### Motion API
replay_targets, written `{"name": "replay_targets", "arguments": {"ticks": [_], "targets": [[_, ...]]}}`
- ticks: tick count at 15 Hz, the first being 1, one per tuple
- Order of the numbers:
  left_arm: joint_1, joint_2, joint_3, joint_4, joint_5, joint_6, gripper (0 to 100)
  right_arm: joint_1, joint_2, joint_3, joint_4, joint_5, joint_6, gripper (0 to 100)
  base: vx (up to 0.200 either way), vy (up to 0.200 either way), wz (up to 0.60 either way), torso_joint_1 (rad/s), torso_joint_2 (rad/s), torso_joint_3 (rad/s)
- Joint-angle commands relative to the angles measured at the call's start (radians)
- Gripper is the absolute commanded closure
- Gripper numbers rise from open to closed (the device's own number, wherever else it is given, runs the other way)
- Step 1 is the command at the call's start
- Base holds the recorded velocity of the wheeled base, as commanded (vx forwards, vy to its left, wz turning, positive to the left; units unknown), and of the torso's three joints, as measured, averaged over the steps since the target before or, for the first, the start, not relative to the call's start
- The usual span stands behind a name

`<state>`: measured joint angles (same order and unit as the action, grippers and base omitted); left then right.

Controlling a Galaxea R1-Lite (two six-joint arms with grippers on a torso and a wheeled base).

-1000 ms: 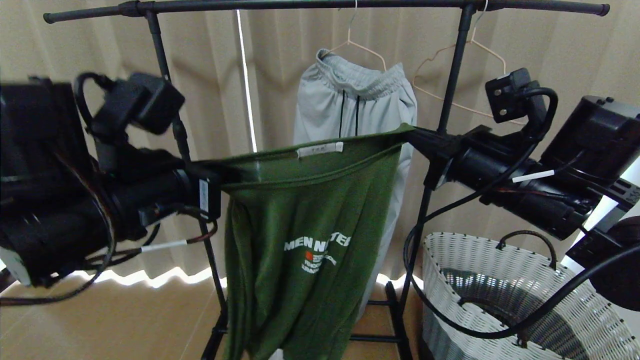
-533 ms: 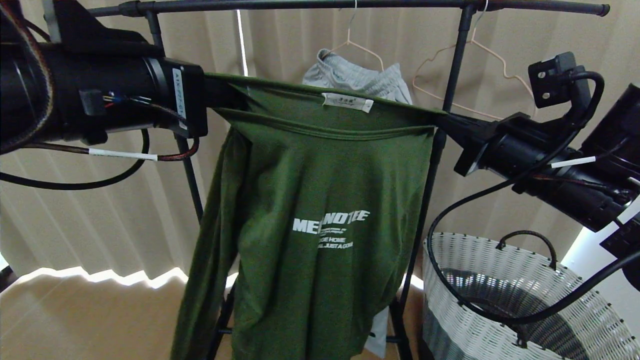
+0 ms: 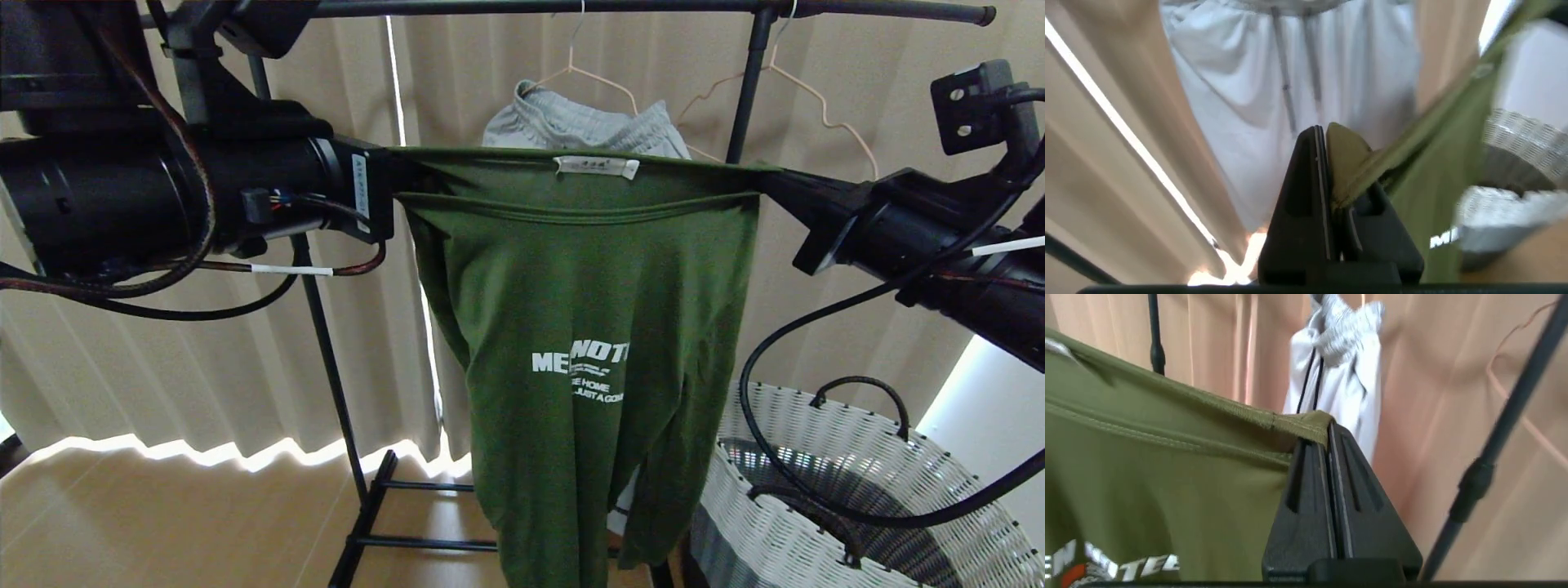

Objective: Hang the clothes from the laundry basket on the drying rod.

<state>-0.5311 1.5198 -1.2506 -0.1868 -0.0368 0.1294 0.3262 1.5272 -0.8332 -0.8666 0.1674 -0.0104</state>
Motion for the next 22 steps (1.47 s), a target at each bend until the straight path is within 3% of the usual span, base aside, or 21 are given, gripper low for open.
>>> {"name": "replay_targets", "arguments": {"ticks": [1,7,9,14,17,19,22], "targets": [[-0.006,0.023,0.007,-0.003,0.000,-0.002,100,-0.001,-0.035,0.002,0.000,0.001,0.000,100,0.000,0.000,0.00,0.000,0.00,0.000],[-0.012,0.051,0.005,-0.013,0.003,-0.008,100,0.001,-0.111,0.054,0.037,0.006,0.001,100,0.000,0.000,0.00,0.000,0.00,0.000],[-0.012,0.094,0.007,-0.052,0.005,-0.007,100,0.001,-0.157,0.059,0.093,0.043,0.006,100,0.000,0.000,0.00,0.000,0.00,0.000],[-0.007,0.172,-0.036,-0.089,0.005,-0.008,100,0.001,-0.286,0.151,0.152,0.239,0.009,100,0.000,0.000,0.00,0.000,0.00,0.000],[-0.007,0.169,-0.030,-0.088,0.005,-0.008,100,-0.001,-0.276,0.161,0.150,0.245,0.003,100,0.000,0.000,0.00,0.000,0.00,0.000],[-0.012,0.122,-0.015,-0.079,0.000,-0.007,100,-0.061,-0.197,0.157,0.136,0.241,-0.088,100,0.000,0.000,0.00,0.000,0.00,0.000],[-0.015,0.049,0.008,-0.022,-0.011,-0.005,100,-0.078,-0.114,0.114,0.084,0.239,-0.102,100,0.000,0.000,0.00,0.000,0.00,0.000]]}}
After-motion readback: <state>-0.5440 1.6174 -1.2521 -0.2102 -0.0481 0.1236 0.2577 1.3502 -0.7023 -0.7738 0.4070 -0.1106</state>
